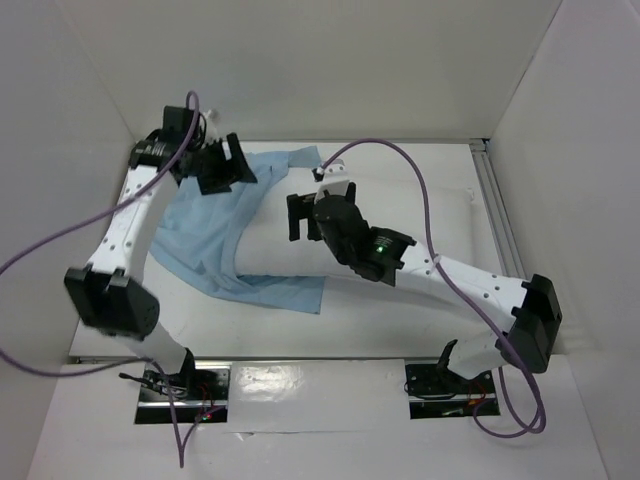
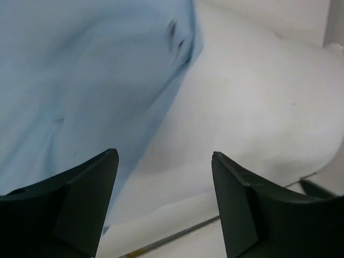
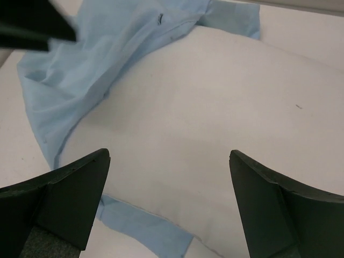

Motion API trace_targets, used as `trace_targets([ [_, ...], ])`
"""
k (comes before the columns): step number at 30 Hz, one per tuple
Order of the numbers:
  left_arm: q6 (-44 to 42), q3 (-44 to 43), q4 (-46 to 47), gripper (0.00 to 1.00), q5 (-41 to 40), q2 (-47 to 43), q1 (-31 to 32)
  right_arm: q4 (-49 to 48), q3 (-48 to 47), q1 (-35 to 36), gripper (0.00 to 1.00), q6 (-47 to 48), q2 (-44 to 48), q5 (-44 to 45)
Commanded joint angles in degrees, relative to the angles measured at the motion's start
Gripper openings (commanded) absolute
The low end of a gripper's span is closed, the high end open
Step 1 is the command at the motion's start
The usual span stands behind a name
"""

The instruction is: Put the pillow into the pillowcase

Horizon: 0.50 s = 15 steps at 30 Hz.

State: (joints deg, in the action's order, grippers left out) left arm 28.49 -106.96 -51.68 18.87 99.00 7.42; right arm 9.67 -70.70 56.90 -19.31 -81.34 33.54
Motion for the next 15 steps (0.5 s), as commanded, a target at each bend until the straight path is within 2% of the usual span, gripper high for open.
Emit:
trace_targets([
  [1, 3.1, 15.8, 3.6, 0.84, -9.6, -15.4, 0.7, 6.0, -0.3, -1.0, 0.99, -0.1, 1.0, -1.7],
  [6, 4.6, 36.1, 5.7, 0.84, -18.0, -27.8, 4.1, 8.6, -2.9, -1.5, 0.99, 1.1, -1.0, -5.5],
  [10, 6.5, 46.7, 10.6, 0.83, -14.1, -33.5, 4.6, 9.7, -6.7, -2.1, 0.99, 2.3, -3.6, -8.5],
  [12, 8.5, 51.9, 14.8, 0.83, -14.9, -35.6, 5.9, 11.2, -9.2, -2.1, 0.99, 3.9, -5.6, -12.8],
  [15, 9.9, 53.9, 17.5, 0.81, -16.7, -36.2, 5.9, 14.7, -12.1, -2.1, 0.99, 5.4, -8.9, -17.6],
])
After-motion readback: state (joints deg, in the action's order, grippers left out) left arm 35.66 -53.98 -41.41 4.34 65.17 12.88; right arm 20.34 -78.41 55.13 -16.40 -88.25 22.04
